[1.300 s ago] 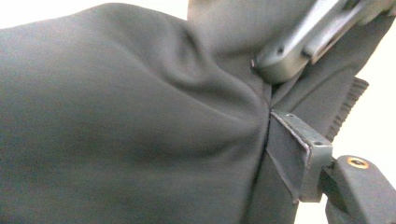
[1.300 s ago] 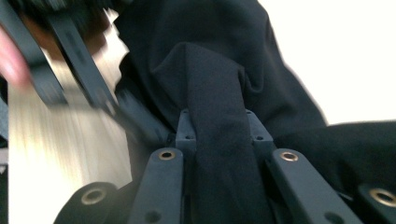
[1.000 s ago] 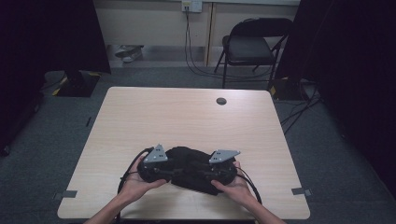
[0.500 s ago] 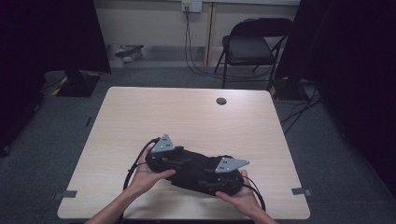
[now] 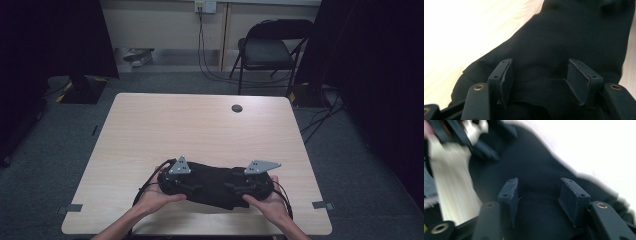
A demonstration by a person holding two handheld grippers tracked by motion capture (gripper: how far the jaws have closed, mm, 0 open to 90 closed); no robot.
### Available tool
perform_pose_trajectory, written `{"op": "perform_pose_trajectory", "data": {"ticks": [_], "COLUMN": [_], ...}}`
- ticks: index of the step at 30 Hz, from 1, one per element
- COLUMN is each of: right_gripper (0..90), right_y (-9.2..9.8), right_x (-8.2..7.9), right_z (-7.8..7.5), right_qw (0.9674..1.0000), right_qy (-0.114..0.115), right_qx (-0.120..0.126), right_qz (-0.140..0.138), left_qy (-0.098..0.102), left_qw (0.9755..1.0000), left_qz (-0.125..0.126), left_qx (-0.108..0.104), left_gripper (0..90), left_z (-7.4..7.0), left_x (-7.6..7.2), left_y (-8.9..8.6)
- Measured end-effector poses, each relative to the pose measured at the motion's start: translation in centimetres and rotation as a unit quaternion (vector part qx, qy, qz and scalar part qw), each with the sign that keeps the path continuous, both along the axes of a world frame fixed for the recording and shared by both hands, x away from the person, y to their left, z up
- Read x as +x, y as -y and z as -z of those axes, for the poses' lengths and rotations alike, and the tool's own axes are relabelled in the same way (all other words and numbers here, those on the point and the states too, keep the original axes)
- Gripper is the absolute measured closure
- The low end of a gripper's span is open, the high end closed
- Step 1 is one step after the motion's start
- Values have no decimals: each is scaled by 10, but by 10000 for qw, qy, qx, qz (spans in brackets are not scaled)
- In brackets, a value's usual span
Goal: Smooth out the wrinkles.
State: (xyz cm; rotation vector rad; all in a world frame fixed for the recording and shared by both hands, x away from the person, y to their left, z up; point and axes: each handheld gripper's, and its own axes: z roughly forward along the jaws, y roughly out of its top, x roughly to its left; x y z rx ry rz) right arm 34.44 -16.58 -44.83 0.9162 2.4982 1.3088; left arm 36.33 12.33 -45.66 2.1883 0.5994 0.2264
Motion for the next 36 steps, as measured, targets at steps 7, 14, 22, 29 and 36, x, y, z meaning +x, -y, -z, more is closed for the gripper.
{"op": "perform_pose_trajectory", "data": {"ticks": [7, 14, 22, 29, 36], "right_gripper": [331, 338, 345, 346, 346], "right_y": [5, -4, -5, -4, -10], "right_x": [-22, -23, -10, 3, 30], "right_z": [16, 29, 36, 40, 45], "right_qw": [9993, 9976, 9979, 9981, 9977], "right_qy": [-25, 2, 121, 250, 396], "right_qx": [-218, -562, -525, -393, -267], "right_qz": [311, 399, 356, 399, 478], "left_qy": [24, -162, -248, -74, 116], "left_qw": [9999, 9998, 9995, 9993, 9971], "left_qz": [-76, -79, -178, -360, -744], "left_qx": [-66, 62, -49, -96, -148], "left_gripper": [329, 332, 350, 351, 353], "left_z": [0, 13, 21, 25, 29], "left_x": [3, 1, 10, 18, 37], "left_y": [-3, -2, -2, -2, -7]}}
